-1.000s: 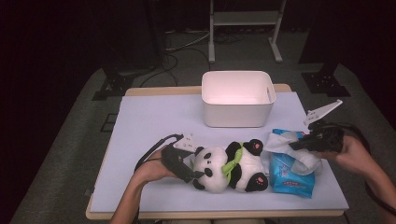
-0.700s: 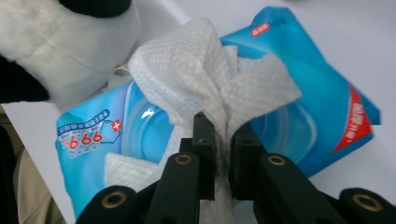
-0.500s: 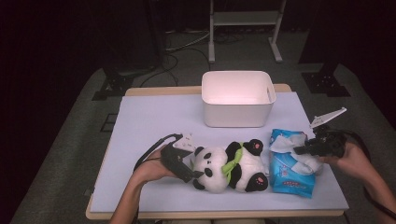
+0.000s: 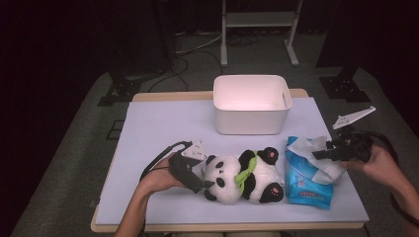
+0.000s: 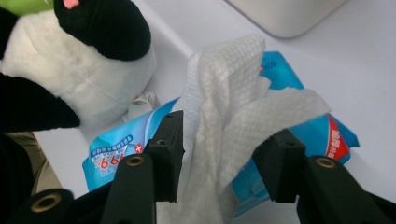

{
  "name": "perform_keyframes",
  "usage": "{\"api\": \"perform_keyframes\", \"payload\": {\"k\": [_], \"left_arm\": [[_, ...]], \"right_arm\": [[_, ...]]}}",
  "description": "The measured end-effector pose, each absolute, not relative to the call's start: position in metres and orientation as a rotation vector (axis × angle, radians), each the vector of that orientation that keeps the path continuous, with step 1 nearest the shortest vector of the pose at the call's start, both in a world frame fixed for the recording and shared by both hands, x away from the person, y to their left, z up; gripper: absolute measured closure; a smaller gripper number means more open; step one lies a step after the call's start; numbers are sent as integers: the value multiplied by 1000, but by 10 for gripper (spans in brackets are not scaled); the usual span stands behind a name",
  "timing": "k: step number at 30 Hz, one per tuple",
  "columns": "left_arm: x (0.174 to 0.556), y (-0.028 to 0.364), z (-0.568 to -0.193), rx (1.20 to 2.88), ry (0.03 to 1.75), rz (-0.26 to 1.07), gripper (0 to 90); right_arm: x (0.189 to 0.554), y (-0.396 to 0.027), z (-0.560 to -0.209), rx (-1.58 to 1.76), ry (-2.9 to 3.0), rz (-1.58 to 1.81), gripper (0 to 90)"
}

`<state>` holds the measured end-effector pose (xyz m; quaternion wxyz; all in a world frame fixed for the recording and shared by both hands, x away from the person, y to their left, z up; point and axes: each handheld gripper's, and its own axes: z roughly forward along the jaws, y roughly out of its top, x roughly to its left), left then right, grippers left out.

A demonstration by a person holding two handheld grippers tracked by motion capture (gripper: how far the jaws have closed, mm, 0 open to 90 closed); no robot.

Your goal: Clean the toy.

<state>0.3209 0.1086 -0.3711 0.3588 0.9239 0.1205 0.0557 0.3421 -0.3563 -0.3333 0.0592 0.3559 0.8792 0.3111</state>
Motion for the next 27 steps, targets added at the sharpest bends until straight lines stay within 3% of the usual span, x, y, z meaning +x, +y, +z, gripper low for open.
{"api": "perform_keyframes", "payload": {"k": [14, 27], "left_arm": [[321, 111, -369, 2377, 312, 155, 96], [321, 112, -367, 2373, 309, 159, 96]], "right_arm": [[341, -350, -317, 1020, 2670, 917, 606], [339, -342, -300, 950, 2663, 830, 609]]}}
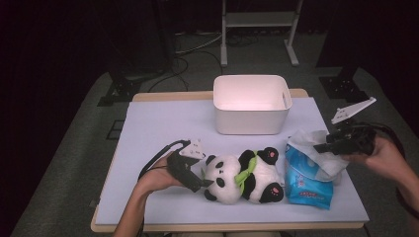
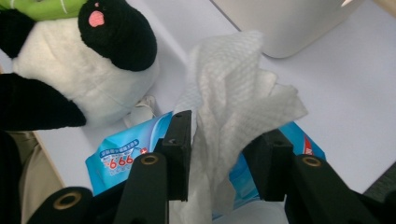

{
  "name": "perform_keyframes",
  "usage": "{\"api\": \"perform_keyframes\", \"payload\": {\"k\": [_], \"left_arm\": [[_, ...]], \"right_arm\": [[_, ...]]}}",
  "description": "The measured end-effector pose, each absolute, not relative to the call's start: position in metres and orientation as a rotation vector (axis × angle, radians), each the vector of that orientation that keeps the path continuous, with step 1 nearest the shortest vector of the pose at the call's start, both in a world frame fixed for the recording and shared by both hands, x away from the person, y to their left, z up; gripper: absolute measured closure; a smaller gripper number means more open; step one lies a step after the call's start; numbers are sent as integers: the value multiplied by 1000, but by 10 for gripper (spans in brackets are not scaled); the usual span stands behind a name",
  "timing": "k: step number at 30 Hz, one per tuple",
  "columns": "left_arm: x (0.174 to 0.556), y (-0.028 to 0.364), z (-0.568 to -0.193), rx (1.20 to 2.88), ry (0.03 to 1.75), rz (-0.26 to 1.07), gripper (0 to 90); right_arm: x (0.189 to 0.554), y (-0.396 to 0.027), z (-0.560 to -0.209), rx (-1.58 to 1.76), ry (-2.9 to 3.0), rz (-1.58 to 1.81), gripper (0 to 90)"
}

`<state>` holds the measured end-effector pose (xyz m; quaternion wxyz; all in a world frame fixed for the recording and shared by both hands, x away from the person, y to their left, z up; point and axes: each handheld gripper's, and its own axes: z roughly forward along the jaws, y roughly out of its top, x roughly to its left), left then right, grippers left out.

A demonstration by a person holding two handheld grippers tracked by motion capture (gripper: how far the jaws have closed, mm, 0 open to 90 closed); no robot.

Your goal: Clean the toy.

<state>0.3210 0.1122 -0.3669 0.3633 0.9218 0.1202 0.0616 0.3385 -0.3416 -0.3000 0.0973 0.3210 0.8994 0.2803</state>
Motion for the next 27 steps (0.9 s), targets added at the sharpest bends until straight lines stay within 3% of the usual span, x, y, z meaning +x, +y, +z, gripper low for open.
{"api": "perform_keyframes", "payload": {"k": [13, 17, 21, 24, 27], "left_arm": [[322, 116, -362, 2358, 318, 170, 96], [321, 116, -364, 2361, 316, 165, 96], [322, 116, -364, 2366, 314, 166, 96], [322, 116, -364, 2367, 314, 167, 96], [322, 116, -363, 2370, 314, 165, 96]], "right_arm": [[342, -335, -297, 935, 2680, 807, 668], [344, -333, -313, 940, 2720, 809, 735], [344, -329, -332, 940, 2755, 805, 860], [344, -327, -343, 942, 2770, 774, 863], [345, -327, -346, 961, 2756, 776, 774]]}}
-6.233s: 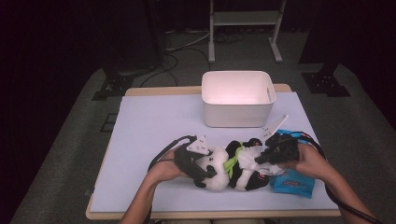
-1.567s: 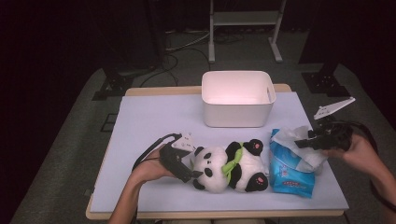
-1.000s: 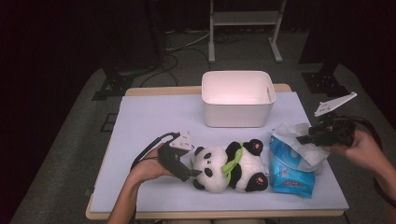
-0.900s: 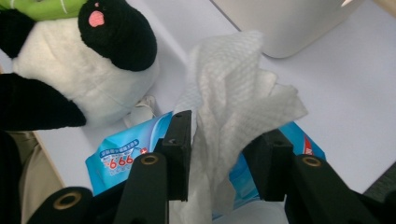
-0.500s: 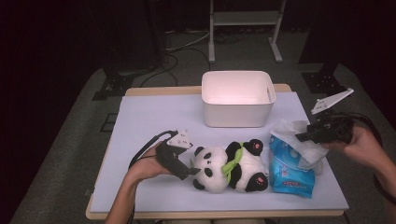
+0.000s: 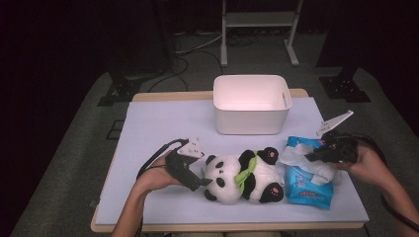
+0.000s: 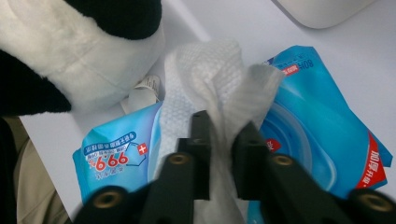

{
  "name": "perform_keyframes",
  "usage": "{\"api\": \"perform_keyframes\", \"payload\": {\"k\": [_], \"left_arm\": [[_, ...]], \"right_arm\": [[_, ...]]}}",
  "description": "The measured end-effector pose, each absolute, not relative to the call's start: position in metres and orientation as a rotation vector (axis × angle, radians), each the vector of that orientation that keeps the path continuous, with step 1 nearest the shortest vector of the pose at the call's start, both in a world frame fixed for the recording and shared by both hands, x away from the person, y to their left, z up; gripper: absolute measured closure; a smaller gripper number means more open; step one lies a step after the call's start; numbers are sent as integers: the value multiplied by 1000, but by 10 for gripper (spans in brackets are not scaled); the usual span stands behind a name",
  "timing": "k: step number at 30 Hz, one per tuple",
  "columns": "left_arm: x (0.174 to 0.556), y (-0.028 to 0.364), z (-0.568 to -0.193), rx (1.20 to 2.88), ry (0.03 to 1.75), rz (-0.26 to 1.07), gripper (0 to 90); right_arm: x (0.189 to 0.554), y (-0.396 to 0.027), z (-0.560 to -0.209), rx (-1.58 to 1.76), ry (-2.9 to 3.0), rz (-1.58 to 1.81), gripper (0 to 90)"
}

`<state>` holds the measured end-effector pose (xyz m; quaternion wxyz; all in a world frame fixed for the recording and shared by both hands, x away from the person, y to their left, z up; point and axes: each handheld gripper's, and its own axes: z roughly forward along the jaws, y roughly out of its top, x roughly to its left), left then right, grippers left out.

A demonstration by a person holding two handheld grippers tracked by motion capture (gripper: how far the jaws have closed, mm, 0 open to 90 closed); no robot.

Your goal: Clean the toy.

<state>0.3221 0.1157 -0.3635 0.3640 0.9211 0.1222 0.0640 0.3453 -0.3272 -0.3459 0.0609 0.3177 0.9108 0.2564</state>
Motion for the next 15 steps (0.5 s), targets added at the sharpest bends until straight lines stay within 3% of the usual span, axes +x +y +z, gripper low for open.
{"api": "perform_keyframes", "payload": {"k": [4, 7, 15], "left_arm": [[322, 115, -362, 2368, 311, 168, 97], [322, 115, -362, 2366, 313, 165, 96], [321, 115, -361, 2359, 307, 164, 97]], "right_arm": [[345, -329, -338, 960, 2707, 778, 645], [343, -328, -327, 929, 2656, 766, 610], [343, -329, -305, 892, 2629, 795, 651]]}}
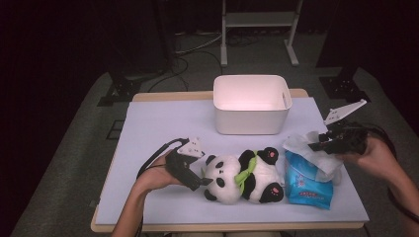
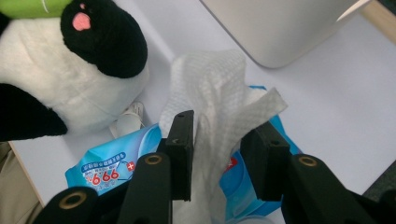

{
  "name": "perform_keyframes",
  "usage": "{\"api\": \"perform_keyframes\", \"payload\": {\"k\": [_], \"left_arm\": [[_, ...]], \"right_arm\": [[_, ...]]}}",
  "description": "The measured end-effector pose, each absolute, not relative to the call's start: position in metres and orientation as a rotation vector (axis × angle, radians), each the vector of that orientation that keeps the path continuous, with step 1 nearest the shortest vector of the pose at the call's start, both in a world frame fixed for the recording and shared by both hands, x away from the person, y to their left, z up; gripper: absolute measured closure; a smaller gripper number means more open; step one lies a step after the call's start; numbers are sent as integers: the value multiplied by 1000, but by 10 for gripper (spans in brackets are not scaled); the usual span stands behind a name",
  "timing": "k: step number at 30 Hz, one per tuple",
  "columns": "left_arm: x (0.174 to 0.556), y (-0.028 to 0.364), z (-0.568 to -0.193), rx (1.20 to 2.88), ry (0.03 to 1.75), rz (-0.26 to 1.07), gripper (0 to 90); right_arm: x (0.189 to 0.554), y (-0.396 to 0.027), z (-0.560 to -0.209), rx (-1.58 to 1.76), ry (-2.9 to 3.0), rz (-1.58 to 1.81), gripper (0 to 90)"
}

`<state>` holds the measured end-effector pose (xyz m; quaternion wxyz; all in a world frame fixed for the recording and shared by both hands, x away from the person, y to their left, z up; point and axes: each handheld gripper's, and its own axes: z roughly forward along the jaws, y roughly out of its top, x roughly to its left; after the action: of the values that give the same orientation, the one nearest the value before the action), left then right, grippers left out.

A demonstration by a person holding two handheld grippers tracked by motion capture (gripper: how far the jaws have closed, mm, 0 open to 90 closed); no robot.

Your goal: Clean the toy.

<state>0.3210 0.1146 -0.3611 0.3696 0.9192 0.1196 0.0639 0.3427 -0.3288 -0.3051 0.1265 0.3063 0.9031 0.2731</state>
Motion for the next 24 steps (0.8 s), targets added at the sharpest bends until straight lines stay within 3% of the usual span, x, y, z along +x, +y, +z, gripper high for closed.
{"api": "perform_keyframes", "payload": {"k": [1, 4, 9, 24], "left_arm": [[321, 115, -361, 2359, 306, 163, 97], [322, 114, -362, 2352, 312, 160, 97], [322, 117, -359, 2355, 306, 164, 97], [323, 119, -357, 2343, 310, 163, 96]], "right_arm": [[343, -329, -303, 882, 2640, 794, 682], [341, -327, -299, 885, 2645, 784, 635], [342, -328, -293, 863, 2643, 773, 664], [347, -326, -278, 901, 2626, 819, 585]]}}
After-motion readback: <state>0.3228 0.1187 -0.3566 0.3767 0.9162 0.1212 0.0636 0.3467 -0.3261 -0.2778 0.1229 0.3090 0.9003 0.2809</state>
